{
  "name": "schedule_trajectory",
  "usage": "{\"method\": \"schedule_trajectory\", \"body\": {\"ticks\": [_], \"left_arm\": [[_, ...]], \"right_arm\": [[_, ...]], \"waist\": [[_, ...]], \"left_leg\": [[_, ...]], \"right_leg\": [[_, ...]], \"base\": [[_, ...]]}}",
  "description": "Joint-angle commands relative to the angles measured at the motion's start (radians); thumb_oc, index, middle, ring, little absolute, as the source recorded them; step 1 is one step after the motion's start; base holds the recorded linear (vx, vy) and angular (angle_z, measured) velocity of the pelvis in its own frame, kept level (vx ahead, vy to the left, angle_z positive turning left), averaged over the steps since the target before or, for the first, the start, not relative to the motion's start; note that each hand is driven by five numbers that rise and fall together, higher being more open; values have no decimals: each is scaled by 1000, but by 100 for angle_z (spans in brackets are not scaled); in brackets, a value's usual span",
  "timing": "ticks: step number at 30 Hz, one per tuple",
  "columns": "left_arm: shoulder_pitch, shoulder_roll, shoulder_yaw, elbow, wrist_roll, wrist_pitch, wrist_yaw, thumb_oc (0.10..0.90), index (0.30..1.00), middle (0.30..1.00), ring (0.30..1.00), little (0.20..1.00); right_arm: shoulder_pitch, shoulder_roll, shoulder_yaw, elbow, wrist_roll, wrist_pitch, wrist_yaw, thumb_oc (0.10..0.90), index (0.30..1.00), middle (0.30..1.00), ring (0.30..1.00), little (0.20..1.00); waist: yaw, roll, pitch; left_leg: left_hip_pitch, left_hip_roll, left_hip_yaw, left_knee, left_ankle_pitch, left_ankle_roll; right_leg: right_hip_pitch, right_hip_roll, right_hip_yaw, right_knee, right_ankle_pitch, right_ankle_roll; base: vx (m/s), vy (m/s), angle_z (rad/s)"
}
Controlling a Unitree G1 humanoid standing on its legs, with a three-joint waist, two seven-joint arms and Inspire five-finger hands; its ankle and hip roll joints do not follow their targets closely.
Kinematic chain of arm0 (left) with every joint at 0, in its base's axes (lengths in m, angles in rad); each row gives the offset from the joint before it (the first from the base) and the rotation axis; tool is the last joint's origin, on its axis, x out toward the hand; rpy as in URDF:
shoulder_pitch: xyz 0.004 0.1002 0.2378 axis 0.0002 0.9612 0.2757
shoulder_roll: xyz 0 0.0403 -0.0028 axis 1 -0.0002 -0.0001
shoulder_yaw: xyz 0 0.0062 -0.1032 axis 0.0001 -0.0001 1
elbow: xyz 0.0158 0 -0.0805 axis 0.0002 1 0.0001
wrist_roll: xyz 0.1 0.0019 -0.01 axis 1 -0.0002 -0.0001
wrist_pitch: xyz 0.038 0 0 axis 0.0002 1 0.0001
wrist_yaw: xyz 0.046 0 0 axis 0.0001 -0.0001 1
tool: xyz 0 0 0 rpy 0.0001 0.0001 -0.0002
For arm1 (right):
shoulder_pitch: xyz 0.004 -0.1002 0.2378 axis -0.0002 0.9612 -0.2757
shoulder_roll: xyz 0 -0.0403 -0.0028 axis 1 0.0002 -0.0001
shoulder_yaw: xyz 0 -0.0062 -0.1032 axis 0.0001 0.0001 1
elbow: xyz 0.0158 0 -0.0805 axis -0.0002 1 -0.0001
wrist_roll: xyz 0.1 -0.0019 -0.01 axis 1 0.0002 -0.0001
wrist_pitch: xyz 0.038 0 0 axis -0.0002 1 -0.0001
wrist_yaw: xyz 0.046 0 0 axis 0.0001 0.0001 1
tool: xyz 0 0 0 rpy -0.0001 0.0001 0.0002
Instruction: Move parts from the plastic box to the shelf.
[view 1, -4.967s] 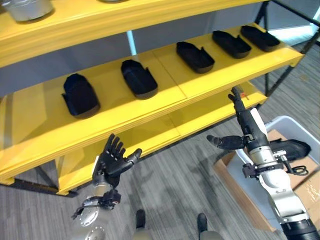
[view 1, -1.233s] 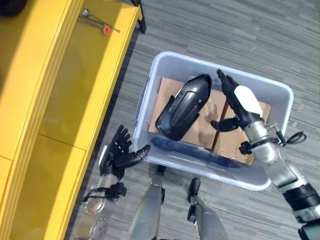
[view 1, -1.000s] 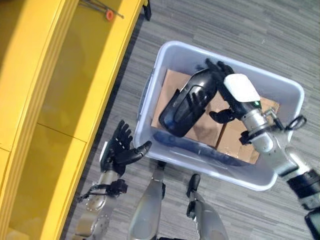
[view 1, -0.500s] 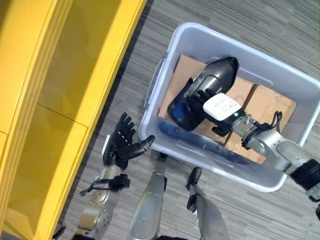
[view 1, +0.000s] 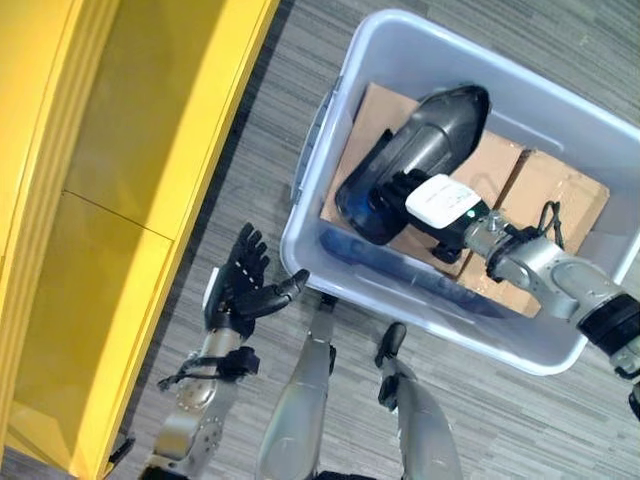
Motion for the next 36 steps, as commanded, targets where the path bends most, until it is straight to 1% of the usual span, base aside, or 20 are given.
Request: {"method": "schedule_trajectory", "body": {"ticks": [1, 4, 7, 10, 11, 12, 16, 22, 25, 28, 30, 33, 36], "left_arm": [[26, 32, 12, -142, -35, -105, -3, 900, 1000, 1000, 1000, 1000], [27, 31, 11, -143, -38, -110, 3, 900, 1000, 1000, 1000, 1000], [26, 27, 8, -144, -37, -112, 7, 900, 1000, 1000, 1000, 1000], [14, 21, 2, -138, -29, -113, 11, 900, 1000, 1000, 1000, 1000], [12, 20, 1, -137, -28, -111, 13, 900, 1000, 1000, 1000, 1000], [9, 16, -3, -134, -24, -108, 11, 900, 1000, 1000, 1000, 1000], [4, 7, -10, -130, -25, -111, 6, 900, 1000, 1000, 1000, 1000], [-1, -1, -13, -125, -27, -110, 6, 900, 1000, 1000, 1000, 1000], [-18, -6, -16, -122, -15, -106, 12, 900, 1000, 1000, 1000, 1000], [-34, -12, -23, -113, -13, -98, 16, 900, 1000, 1000, 1000, 1000], [-39, -11, -25, -111, -13, -97, 16, 900, 1000, 1000, 1000, 1000], [-49, -14, -28, -100, -14, -91, 16, 900, 1000, 1000, 1000, 1000], [-58, -16, -29, -89, -12, -83, 16, 900, 1000, 1000, 1000, 1000]], "right_arm": [[-111, -39, 96, 108, -80, 45, -37, 900, 1000, 1000, 1000, 1000], [-144, -38, 122, 141, -110, 56, -47, 900, 1000, 1000, 1000, 1000], [-144, -36, 119, 155, -119, 65, -53, 900, 1000, 1000, 1000, 1000], [-133, -15, 117, 220, -126, 80, -64, 900, 1000, 1000, 1000, 1000], [-128, -6, 120, 240, -128, 83, -58, 778, 830, 830, 830, 830], [-116, 11, 123, 265, -131, 84, -54, 400, 300, 300, 300, 300], [-79, 37, 126, 324, -150, 87, -44, 400, 300, 300, 300, 300], [-32, 59, 117, 343, -178, 86, -33, 400, 300, 300, 300, 300], [9, 73, 96, 330, -184, 81, -23, 400, 300, 300, 300, 300], [43, 89, 68, 312, -178, 83, -24, 400, 300, 300, 300, 300], [50, 92, 60, 308, -176, 86, -27, 400, 300, 300, 300, 300], [87, 113, 8, 304, -142, 97, -42, 400, 300, 300, 300, 300], [108, 115, -22, 289, -125, 100, -52, 400, 300, 300, 300, 300]], "waist": [[17, 12, -17], [18, 16, -17], [17, 20, -17], [18, 28, -17], [20, 29, -17], [22, 33, -17], [23, 39, -17], [19, 40, -17], [10, 41, -17], [-1, 37, -17], [-2, 36, -17], [-6, 33, -17], [-6, 34, -17]], "left_leg": [[-50, 103, 2, 47, -68, -40], [-81, 98, -1, 60, -71, -40], [-97, 94, -5, 67, -75, -39], [-125, 84, -11, 79, -80, -36], [-130, 85, -13, 80, -82, -35], [-134, 82, -15, 82, -83, -34], [-138, 78, -17, 79, -83, -31], [-128, 75, -16, 75, -85, -30], [-111, 74, -14, 75, -89, -28], [-65, 74, -10, 71, -93, -27], [-53, 75, -9, 69, -94, -27], [-9, 77, -6, 64, -95, -26], [20, 77, -6, 60, -93, -25]], "right_leg": [[31, -124, -1, -79, 86, 35], [11, -123, -5, -71, 81, 34], [-2, -125, -5, -64, 77, 33], [-24, -125, -5, -56, 74, 33], [-27, -125, -5, -55, 73, 33], [-31, -125, -5, -53, 72, 32], [-32, -126, -6, -56, 69, 32], [-26, -127, -3, -59, 68, 32], [-17, -127, 2, -56, 63, 31], [22, -129, 7, -58, 57, 33], [31, -129, 7, -60, 57, 33], [73, -131, 9, -66, 57, 33], [98, -129, 9, -69, 61, 33]], "base": [[16, -23, 4], [0, 0, 0], [15, -4, 4], [32, -4, 5], [44, 1, 4], [36, -2, 3], [32, 2, 4], [0, 0, 0], [0, 0, 0], [0, 0, 0], [0, 0, 0], [-23, 1, 1], [0, 0, 0]]}}
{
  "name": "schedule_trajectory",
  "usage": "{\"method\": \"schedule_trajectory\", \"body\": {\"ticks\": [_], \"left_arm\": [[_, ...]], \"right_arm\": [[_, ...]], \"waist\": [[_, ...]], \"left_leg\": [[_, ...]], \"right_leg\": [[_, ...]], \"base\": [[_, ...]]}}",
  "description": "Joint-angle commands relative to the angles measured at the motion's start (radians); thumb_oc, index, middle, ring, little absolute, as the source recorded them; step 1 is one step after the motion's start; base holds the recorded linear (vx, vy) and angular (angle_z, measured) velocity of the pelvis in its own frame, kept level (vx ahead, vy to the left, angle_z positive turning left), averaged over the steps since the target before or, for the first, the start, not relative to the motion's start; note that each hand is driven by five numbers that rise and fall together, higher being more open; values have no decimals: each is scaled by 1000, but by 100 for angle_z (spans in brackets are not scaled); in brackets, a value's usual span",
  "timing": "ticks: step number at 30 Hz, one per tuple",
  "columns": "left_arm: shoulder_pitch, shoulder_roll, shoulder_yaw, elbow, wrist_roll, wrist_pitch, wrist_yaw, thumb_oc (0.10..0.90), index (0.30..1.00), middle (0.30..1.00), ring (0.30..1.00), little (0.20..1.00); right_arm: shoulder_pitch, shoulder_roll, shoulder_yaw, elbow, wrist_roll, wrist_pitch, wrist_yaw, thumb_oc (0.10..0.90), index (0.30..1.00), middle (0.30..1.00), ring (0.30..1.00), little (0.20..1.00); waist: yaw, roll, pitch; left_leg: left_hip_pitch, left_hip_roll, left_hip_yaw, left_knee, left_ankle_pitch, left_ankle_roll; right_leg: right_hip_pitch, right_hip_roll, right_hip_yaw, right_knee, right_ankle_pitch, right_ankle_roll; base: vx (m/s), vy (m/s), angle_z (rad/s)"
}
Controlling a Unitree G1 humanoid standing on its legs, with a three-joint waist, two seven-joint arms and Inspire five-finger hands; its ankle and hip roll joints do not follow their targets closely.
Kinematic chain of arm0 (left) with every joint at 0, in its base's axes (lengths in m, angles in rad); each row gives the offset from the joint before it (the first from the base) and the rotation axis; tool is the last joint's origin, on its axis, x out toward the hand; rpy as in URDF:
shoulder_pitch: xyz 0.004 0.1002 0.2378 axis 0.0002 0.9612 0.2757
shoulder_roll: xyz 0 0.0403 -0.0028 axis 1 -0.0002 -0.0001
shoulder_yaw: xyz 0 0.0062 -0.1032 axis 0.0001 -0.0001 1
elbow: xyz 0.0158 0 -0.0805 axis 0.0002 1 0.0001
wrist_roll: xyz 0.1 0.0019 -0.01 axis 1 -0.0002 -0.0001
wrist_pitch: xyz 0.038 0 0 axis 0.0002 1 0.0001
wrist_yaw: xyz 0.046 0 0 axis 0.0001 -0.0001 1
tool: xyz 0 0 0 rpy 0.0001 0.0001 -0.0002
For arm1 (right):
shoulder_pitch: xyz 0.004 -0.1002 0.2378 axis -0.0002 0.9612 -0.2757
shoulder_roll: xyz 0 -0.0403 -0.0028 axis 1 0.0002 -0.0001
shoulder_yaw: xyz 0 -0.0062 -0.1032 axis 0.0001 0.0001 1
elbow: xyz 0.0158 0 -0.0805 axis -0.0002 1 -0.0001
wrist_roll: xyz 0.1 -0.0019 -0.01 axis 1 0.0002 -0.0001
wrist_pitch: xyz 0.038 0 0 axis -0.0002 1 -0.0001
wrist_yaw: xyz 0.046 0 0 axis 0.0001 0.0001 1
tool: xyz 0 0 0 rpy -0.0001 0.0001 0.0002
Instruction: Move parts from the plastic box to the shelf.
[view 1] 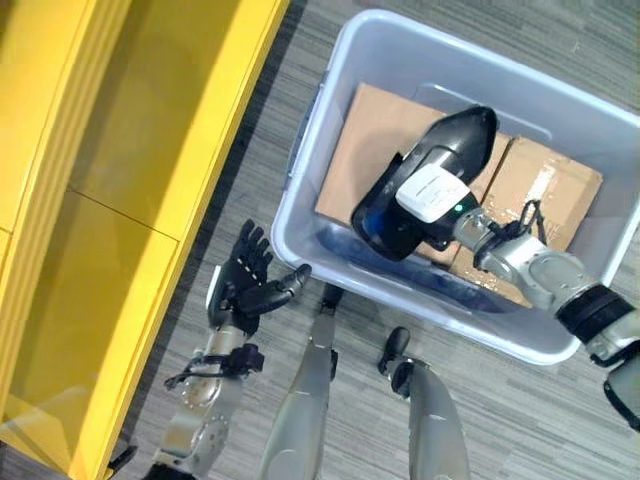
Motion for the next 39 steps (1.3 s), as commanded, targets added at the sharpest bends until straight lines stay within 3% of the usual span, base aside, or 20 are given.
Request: {"method": "schedule_trajectory", "body": {"ticks": [1, 3, 5, 9, 15, 16, 21, 27, 32, 39], "left_arm": [[-44, -4, 6, -86, 24, -51, -5, 900, 1000, 1000, 1000, 1000], [-51, -2, 7, -75, 26, -46, -10, 900, 1000, 1000, 1000, 1000], [-61, 15, 22, -61, 26, -30, -23, 900, 1000, 1000, 1000, 1000], [-41, 31, 39, -64, 26, -21, -33, 900, 1000, 1000, 1000, 1000], [16, 55, 92, -61, 33, 7, -73, 900, 1000, 1000, 1000, 1000], [46, 65, 125, -52, 38, 16, -93, 900, 1000, 1000, 1000, 1000], [76, 71, 174, -60, 116, 13, -90, 900, 1000, 1000, 1000, 1000], [81, 60, 219, -78, 226, -7, -56, 900, 1000, 1000, 1000, 1000], [60, 91, 255, -110, 405, -41, 9, 900, 1000, 1000, 1000, 1000], [-19, 219, 302, -129, 814, -58, 203, 900, 1000, 1000, 1000, 1000]], "right_arm": [[35, -45, 32, 120, 14, 52, 11, 400, 300, 300, 300, 300], [45, -56, 9, 94, 21, 53, 7, 400, 300, 300, 300, 300], [80, -121, -84, -51, 52, 49, -19, 400, 300, 300, 300, 300], [124, -160, -153, -137, 69, 45, -30, 400, 300, 300, 300, 300], [282, -196, -365, -364, 166, 7, -44, 400, 300, 300, 300, 300], [345, -217, -440, -447, 175, -15, -46, 400, 300, 300, 300, 300], [428, -251, -544, -560, 211, -54, -44, 400, 300, 300, 300, 300], [478, -249, -600, -637, 318, -94, -10, 400, 300, 300, 300, 300], [472, -267, -597, -666, 396, -125, 8, 400, 300, 300, 300, 300], [391, -367, -524, -696, 524, -185, 31, 400, 300, 300, 300, 300]], "waist": [[8, 3, 84], [6, 2, 84], [-6, -10, 61], [-14, -16, 9], [-37, -36, -104], [-49, -45, -166], [-67, -62, -256], [-76, -79, -316], [-89, -88, -347], [-127, -93, -387]], "left_leg": [[82, 57, 4, 61, -148, -10], [111, 59, 3, 58, -146, -10], [237, 71, 14, 35, -154, -12], [278, 81, 17, 12, -149, -13], [377, 97, 37, -33, -151, -16], [426, 103, 49, -64, -151, -19], [502, 115, 76, -111, -150, -25], [564, 135, 110, -127, -164, -30], [599, 156, 139, -132, -172, -40], [647, 187, 176, -137, -180, -59]], "right_leg": [[302, -106, 13, -404, 190, 103], [330, -106, 12, -411, 196, 104], [442, -103, 11, -432, 196, 108], [482, -99, 6, -461, 208, 110], [566, -93, 4, -504, 224, 123], [602, -92, 4, -525, 233, 130], [648, -85, 15, -556, 245, 140], [679, -74, 50, -579, 249, 143], [686, -64, 79, -589, 251, 142], [697, -46, 114, -589, 241, 137]], "base": [[0, 0, 0], [-58, 4, 0], [-56, 4, 0], [0, 0, 0], [65, -16, -9], [100, -28, -8], [68, -19, -7], [45, -25, -18], [20, -31, -28], [16, -36, -17]]}}
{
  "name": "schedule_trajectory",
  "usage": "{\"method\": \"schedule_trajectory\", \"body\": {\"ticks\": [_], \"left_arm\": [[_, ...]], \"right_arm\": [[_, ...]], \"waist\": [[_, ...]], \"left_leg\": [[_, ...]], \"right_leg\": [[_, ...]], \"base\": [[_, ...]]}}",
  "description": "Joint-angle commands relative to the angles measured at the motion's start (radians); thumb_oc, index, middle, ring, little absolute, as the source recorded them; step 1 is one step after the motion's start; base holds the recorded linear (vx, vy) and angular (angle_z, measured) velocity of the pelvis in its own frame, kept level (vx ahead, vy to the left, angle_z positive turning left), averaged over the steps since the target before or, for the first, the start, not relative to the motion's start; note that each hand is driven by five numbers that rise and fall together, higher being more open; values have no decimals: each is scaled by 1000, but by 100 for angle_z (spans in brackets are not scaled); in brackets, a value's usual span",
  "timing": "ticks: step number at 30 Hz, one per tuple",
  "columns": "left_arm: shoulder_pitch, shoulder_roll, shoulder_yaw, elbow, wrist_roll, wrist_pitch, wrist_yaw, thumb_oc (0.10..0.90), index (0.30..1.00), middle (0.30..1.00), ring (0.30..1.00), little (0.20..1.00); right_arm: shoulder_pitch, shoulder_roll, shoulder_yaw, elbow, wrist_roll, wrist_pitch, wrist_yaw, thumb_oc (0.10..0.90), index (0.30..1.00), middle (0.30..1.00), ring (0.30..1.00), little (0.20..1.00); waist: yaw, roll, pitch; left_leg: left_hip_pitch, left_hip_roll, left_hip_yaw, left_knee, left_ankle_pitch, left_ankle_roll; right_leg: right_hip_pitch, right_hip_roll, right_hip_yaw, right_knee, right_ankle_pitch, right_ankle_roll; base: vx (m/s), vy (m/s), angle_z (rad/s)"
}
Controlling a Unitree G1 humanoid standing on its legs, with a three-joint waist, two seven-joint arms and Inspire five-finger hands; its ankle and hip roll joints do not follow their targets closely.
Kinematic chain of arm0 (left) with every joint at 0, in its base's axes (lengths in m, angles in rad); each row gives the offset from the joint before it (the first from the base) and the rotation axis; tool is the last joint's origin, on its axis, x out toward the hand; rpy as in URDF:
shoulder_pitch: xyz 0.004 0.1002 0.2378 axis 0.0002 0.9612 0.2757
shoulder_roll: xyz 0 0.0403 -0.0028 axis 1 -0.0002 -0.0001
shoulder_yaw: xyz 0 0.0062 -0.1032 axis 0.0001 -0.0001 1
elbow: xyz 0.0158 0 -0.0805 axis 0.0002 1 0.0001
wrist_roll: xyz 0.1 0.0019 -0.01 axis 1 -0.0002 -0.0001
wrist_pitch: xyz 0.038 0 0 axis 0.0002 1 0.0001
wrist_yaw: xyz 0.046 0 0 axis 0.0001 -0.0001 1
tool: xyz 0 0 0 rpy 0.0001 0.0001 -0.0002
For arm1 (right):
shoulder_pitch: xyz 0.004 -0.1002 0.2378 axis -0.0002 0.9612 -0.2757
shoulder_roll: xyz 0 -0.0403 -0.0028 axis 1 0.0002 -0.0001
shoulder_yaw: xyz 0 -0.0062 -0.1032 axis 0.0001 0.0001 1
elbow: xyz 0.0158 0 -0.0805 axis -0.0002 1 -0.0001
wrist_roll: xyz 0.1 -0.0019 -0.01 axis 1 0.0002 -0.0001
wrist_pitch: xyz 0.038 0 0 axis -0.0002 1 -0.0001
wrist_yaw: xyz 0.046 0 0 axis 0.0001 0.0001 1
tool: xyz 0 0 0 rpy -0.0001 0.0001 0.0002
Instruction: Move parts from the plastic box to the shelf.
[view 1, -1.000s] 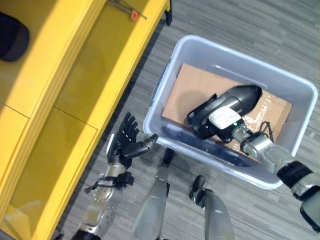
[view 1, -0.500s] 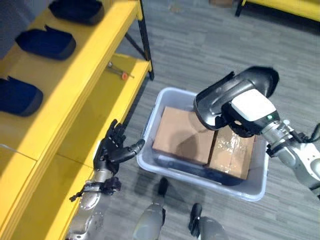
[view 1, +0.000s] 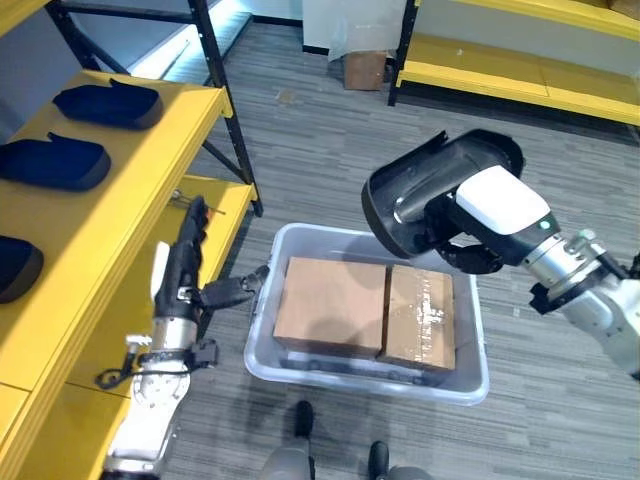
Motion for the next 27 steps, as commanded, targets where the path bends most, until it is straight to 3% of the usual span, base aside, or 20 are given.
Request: {"method": "schedule_trajectory", "body": {"ticks": [1, 3, 11, 24, 27], "left_arm": [[-29, 63, 12, -64, 190, -133, 124, 900, 1000, 1000, 1000, 1000], [-25, 121, 39, -64, 430, -92, 203, 900, 1000, 1000, 1000, 1000], [-39, 211, 26, -78, 696, -47, 267, 900, 1000, 1000, 1000, 1000], [-112, 337, -55, -123, 851, -47, 253, 900, 1000, 1000, 1000, 1000], [-132, 332, -81, -137, 862, -46, 253, 900, 1000, 1000, 1000, 1000]], "right_arm": [[-122, -31, 47, -47, 116, -29, -60, 400, 300, 300, 300, 300], [-160, -61, 74, -55, 147, -40, -65, 400, 300, 300, 300, 300], [-243, -82, 143, -88, 179, -55, -47, 400, 300, 300, 300, 300], [-362, -74, 225, -103, 217, -68, -42, 400, 300, 300, 300, 300], [-373, -64, 233, -105, 213, -71, -50, 400, 300, 300, 300, 300]], "waist": [[16, -35, -214], [-2, -31, -230], [-14, -32, -243], [-33, -32, -257], [-36, -32, -259]], "left_leg": [[61, 156, 5, -9, -101, -94], [71, 167, 13, -9, -105, -100], [86, 175, 25, -9, -115, -104], [102, 178, 36, -9, -127, -105], [106, 177, 36, -9, -129, -104]], "right_leg": [[-23, -102, -9, -2, 16, 79], [-17, -94, -1, -6, 10, 78], [-6, -89, 9, -12, 5, 75], [1, -89, 17, -11, 0, 76], [6, -90, 17, -13, -2, 76]], "base": [[21, -43, -28], [17, -40, -23], [1, -2, -1], [1, 1, 0], [3, 10, -2]]}}
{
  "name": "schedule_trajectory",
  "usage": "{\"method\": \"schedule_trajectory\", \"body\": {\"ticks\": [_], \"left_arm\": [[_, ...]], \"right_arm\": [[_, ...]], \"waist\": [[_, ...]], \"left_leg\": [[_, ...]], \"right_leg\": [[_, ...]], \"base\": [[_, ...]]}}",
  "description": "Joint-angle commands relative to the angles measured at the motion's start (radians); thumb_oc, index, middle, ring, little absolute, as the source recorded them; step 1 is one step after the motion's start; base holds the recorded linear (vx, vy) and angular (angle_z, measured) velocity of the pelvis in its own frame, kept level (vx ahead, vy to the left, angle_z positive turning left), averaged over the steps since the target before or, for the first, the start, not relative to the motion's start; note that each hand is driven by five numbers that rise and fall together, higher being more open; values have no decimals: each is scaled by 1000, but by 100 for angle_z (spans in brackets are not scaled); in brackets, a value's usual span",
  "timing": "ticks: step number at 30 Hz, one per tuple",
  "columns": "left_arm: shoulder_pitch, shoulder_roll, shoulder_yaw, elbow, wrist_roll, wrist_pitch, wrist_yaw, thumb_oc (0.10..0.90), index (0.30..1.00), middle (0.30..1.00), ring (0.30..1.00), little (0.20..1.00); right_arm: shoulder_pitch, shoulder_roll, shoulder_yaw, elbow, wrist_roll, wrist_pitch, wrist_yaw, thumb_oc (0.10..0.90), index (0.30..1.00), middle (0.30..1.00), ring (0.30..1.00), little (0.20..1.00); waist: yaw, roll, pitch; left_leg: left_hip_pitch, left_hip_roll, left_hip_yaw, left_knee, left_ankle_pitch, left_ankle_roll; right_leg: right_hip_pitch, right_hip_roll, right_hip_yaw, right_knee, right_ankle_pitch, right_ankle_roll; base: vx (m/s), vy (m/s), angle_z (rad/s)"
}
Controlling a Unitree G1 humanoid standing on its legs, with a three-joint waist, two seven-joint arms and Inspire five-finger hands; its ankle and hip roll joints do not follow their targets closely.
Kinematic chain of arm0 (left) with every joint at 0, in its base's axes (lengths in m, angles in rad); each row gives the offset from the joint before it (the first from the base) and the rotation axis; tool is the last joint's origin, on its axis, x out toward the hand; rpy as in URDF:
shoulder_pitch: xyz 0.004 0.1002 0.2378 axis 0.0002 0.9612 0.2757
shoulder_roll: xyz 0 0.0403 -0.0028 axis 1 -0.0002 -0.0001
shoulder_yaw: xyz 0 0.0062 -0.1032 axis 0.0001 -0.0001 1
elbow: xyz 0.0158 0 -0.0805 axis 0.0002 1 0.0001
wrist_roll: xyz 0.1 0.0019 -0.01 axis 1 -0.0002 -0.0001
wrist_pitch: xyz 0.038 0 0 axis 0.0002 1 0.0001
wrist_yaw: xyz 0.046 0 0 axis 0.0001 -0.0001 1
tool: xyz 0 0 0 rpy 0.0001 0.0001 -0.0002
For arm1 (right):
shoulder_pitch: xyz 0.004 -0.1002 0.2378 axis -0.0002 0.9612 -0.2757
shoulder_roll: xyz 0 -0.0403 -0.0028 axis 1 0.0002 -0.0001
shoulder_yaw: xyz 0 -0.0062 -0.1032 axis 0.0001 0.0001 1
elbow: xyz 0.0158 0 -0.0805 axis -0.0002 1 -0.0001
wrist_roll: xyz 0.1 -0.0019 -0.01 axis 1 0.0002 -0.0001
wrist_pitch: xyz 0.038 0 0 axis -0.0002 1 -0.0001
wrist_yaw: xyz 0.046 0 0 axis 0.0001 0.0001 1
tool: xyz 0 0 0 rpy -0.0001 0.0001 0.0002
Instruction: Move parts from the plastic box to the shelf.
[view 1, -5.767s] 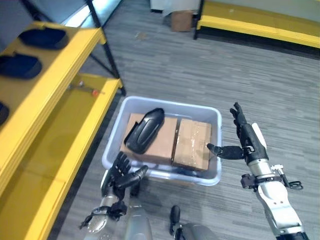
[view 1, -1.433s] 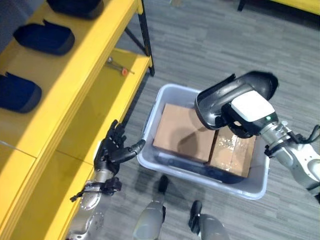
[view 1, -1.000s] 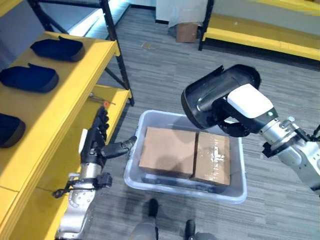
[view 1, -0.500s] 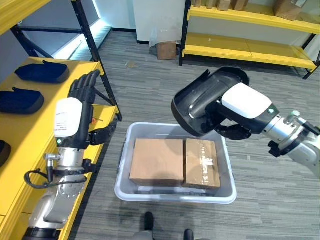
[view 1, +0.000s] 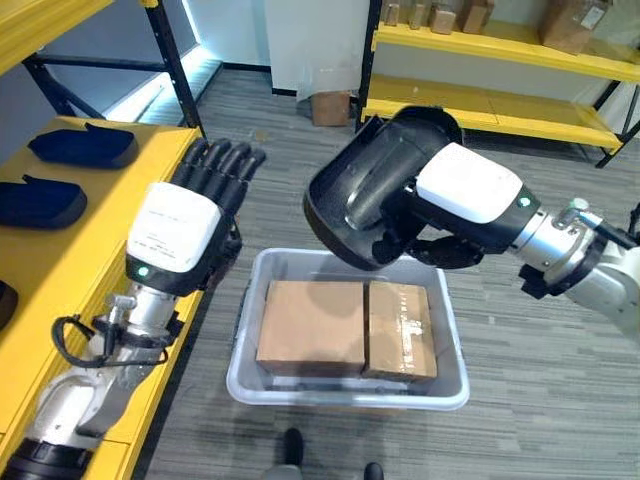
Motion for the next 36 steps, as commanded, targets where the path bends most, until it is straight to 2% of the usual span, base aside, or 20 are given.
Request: {"method": "schedule_trajectory", "body": {"ticks": [1, 20, 36], "left_arm": [[-89, 35, -29, -48, 26, -3, 71, 900, 1000, 1000, 1000, 1000], [-178, -35, -129, -83, 43, 10, 89, 900, 1000, 1000, 1000, 1000], [-205, -60, -218, -98, 22, -15, 59, 900, 1000, 1000, 1000, 1000]], "right_arm": [[-145, 17, 53, -20, 79, -2, -85, 400, 300, 300, 300, 300], [-225, 68, 119, -31, 81, -4, -97, 400, 300, 300, 300, 300], [-252, 78, 149, -28, 103, -7, -97, 400, 300, 300, 300, 300]], "waist": [[-7, -5, -185], [-18, -8, -187], [-28, -11, -183]], "left_leg": [[75, 166, 8, -9, -111, -94], [82, 166, 20, -9, -116, -89], [82, 164, 30, -9, -115, -86]], "right_leg": [[-34, -98, -16, 36, -27, 83], [-37, -100, -1, 34, -26, 82], [-42, -100, 9, 28, -20, 81]], "base": [[0, 0, 0], [-2, 2, -3], [0, 0, 0]]}}
